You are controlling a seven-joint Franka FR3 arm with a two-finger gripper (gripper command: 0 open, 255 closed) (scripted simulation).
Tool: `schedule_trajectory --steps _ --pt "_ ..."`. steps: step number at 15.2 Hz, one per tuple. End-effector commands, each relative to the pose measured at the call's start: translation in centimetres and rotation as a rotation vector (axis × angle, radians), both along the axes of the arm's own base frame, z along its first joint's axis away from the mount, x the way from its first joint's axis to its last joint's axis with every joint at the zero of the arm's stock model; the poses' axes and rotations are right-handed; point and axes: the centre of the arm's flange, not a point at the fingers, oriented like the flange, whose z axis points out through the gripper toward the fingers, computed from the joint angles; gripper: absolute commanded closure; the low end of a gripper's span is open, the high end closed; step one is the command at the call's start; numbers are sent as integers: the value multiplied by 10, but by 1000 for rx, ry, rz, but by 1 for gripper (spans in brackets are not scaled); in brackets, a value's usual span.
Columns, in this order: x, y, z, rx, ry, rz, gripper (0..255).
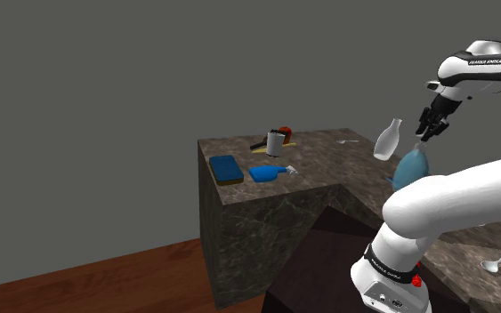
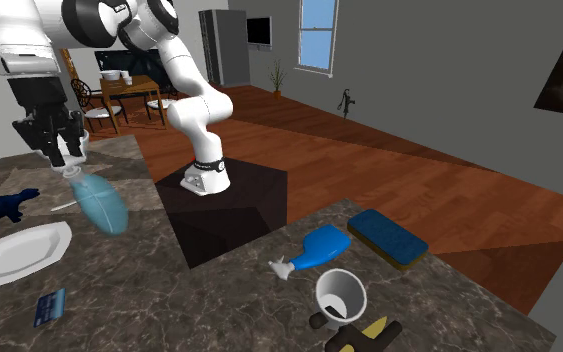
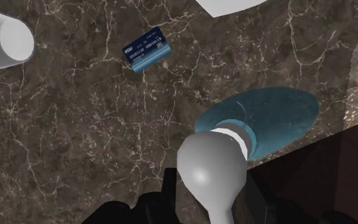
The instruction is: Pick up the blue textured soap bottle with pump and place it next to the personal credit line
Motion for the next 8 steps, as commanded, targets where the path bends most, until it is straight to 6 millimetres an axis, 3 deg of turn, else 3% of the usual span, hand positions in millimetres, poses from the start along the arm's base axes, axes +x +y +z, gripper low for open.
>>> schedule_trajectory --steps 1,8 --pt "0 0 -10 -1 0 0 255" --pt "0 0 -47 -1 0 0 255"
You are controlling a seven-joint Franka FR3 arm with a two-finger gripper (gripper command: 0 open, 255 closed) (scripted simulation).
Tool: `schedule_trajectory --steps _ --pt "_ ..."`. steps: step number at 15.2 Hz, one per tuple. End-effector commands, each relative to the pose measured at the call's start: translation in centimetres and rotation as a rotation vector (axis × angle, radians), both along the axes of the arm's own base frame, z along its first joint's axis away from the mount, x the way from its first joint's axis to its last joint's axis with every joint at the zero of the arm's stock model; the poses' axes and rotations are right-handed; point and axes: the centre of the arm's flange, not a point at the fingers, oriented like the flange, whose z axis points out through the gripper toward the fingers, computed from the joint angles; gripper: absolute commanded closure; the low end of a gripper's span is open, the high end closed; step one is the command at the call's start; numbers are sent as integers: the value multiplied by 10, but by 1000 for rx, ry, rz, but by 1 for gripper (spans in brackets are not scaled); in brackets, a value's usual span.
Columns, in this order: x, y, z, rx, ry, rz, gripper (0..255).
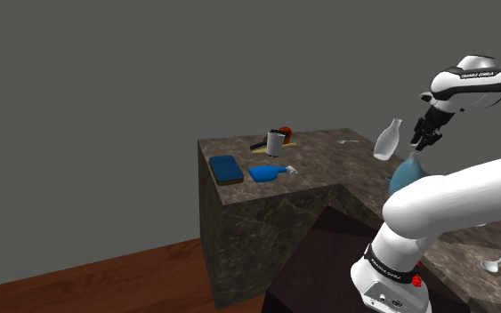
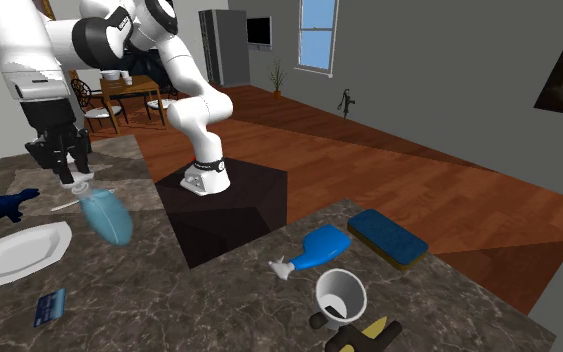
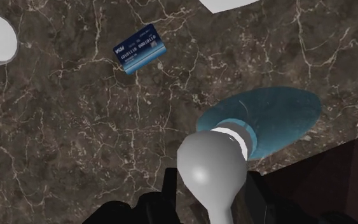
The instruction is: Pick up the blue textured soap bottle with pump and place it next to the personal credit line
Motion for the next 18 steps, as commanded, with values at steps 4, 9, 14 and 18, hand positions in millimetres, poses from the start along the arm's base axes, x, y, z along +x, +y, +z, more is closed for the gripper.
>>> schedule_trajectory --steps 4,9,14,18 --pt "-1 0 -25 -1 0 0 255" --pt "-1 0 -33 -1 0 0 255" --pt "0 -1 -33 -1 0 0 0" --pt "1 0 -30 -1 0 0 0"
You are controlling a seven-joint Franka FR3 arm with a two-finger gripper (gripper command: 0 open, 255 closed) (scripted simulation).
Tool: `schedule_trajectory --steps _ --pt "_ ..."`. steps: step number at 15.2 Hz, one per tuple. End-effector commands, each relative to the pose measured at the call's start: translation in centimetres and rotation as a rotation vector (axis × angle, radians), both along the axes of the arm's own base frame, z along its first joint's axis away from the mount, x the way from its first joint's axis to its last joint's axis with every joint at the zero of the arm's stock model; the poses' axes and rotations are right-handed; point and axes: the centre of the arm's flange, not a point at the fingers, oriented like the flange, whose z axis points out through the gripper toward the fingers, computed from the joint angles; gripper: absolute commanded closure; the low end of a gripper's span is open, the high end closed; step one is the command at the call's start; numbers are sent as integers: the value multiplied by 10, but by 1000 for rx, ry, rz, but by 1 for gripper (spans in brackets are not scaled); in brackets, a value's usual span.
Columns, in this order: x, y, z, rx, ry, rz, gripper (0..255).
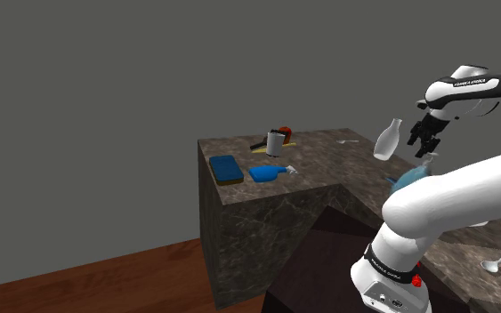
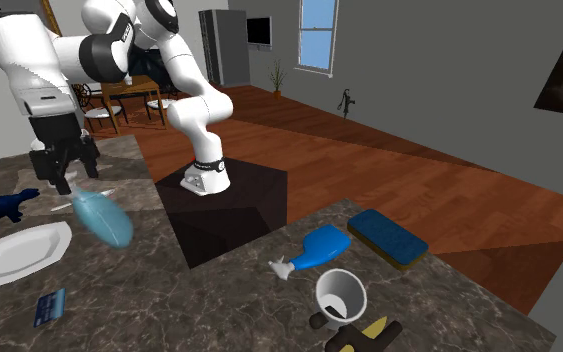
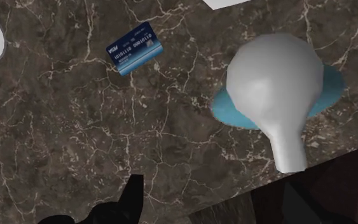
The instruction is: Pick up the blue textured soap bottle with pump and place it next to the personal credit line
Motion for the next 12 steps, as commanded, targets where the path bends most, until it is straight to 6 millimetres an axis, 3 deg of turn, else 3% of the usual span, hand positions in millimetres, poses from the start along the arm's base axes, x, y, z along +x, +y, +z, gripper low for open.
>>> schedule_trajectory --steps 1,5,12 --pt "-1 0 -4 1 0 0 0" --pt "-7 5 46 1 0 0 0" --pt "-7 5 46 1 0 0 0"
